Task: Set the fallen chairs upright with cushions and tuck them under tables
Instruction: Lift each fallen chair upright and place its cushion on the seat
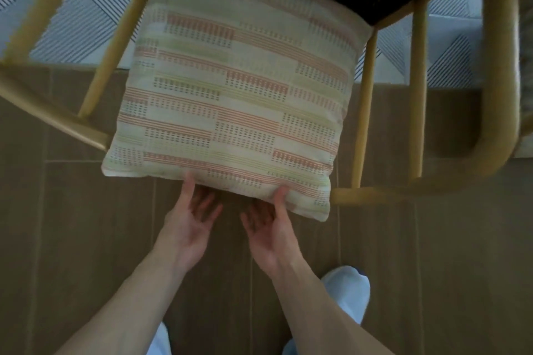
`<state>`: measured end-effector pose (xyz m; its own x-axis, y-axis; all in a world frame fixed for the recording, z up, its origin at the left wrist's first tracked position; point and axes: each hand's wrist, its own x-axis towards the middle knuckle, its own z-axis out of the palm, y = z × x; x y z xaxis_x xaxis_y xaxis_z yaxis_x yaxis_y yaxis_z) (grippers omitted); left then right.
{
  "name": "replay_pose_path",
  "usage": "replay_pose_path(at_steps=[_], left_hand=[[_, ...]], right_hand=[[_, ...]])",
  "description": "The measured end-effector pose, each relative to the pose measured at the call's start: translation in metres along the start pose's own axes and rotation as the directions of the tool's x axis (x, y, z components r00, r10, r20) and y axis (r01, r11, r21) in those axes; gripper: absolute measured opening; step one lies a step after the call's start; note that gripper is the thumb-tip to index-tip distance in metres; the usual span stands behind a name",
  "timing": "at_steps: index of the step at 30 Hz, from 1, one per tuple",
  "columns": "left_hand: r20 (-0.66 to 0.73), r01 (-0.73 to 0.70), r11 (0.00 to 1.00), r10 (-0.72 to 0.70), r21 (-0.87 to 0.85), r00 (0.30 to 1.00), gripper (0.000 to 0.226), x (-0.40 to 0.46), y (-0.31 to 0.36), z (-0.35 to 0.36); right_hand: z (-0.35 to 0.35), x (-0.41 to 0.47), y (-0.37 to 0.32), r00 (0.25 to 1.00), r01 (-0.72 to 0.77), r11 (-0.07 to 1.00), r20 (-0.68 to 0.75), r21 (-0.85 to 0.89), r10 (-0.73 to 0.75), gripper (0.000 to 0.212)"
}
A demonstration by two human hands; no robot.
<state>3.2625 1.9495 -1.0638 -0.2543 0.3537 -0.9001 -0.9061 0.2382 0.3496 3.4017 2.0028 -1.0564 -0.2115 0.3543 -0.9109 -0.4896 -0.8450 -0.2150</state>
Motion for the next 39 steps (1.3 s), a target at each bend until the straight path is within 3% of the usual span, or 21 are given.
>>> replay_pose_path(at_steps=[9, 13, 19, 23, 29, 39], left_hand=[[0.08, -0.05, 0.984, 0.064, -0.169, 0.995, 0.059, 0.02, 0.001, -0.006], [0.04, -0.048, 0.98, 0.057, -0.194, 0.998, 0.075, 0.015, -0.001, -0.001], [0.043, -0.046, 0.987, 0.053, -0.155, 0.998, 0.089, -0.014, 0.005, 0.0], [-0.012, -0.076, 0.973, 0.076, -0.216, 0.997, 0.09, -0.061, 0.009, 0.011], [0.031, -0.019, 0.933, 0.032, -0.36, 0.999, 0.06, -0.165, 0.016, 0.059], [-0.147, 0.064, 0.988, -0.085, -0.142, 0.985, 0.07, -0.34, 0.039, 0.156]], right_hand=[[-0.008, 0.018, -0.007, 0.998, 0.068, 0.996, 0.01, 0.059, -0.069, 0.069], [-0.002, 0.012, -0.014, 0.995, 0.097, 0.995, 0.025, 0.034, -0.098, 0.062], [0.001, -0.015, -0.019, 0.995, 0.095, 0.995, 0.003, -0.043, -0.095, 0.07], [0.004, -0.064, -0.038, 0.995, 0.088, 0.987, -0.039, -0.133, -0.094, 0.066], [0.013, -0.16, -0.087, 0.977, 0.057, 0.966, -0.186, -0.251, -0.106, 0.07], [0.055, -0.333, -0.191, 0.911, -0.026, 0.896, -0.379, -0.443, -0.161, 0.07]])
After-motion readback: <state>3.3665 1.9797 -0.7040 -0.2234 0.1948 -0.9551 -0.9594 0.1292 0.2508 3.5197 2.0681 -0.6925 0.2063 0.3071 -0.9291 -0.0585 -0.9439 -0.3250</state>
